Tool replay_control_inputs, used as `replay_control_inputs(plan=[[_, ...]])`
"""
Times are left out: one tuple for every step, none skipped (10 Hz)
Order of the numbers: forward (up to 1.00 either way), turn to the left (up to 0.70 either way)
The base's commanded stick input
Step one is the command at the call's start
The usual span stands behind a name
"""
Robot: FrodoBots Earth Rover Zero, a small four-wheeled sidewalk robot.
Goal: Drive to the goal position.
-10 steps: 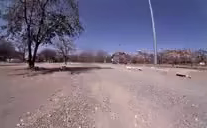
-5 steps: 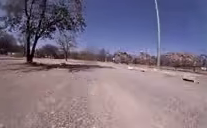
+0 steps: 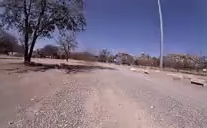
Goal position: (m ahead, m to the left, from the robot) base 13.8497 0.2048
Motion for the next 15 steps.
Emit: replay_control_inputs(plan=[[1.0, 0.0], [1.0, 0.0], [1.0, 0.0], [1.0, -0.02], [1.0, -0.14], [1.0, -0.26], [1.0, 0.0], [1.0, 0.0], [1.0, 0.0], [1.0, 0.0], [1.0, 0.0], [1.0, 0.0], [1.0, 0.0], [1.0, 0.0], [1.0, 0.0]])
